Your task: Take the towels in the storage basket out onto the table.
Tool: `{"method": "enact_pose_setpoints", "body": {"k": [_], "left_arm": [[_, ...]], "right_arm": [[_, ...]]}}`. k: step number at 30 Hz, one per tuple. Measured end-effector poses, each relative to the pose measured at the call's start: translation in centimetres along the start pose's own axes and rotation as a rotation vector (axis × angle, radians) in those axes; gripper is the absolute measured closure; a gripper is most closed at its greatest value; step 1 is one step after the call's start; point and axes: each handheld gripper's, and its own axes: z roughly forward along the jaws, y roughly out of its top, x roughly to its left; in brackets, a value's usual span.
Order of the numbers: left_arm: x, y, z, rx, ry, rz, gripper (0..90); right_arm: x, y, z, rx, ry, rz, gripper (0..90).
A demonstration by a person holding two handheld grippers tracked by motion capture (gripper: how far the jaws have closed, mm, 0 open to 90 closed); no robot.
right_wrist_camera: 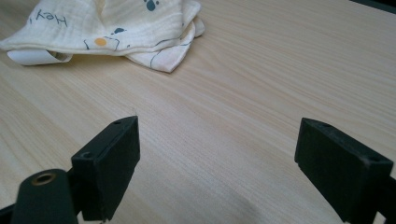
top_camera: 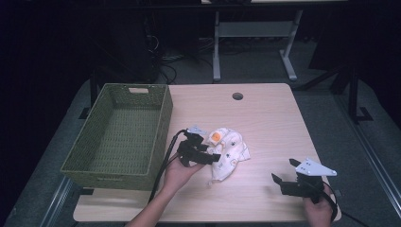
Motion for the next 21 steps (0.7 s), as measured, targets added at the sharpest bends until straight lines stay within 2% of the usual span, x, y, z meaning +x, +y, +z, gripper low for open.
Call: {"method": "enact_pose_setpoints", "body": {"k": [5,11,16,19,21], "left_arm": [[0.3,-0.8,-0.2,0.000,-0.007,-0.012,30.1],[0.3,-1.8,-0.7,0.004,-0.015,0.004,30.1],[0.1,-2.5,-1.1,-0.004,-0.017,0.001,30.1],[-0.1,-3.0,-1.4,0.010,-0.016,0.021,30.1],[-0.2,-3.3,-1.6,0.010,-0.011,0.019,30.0]], "right_arm": [[0.1,0.0,0.0,0.004,-0.001,0.000,13.7],[0.2,0.0,0.1,0.009,0.001,0.006,13.7],[0.3,0.0,0.2,0.008,0.001,-0.003,13.7],[0.3,0.0,0.2,0.009,0.000,-0.001,13.7],[0.3,0.0,0.1,0.007,0.000,-0.006,13.7]]}}
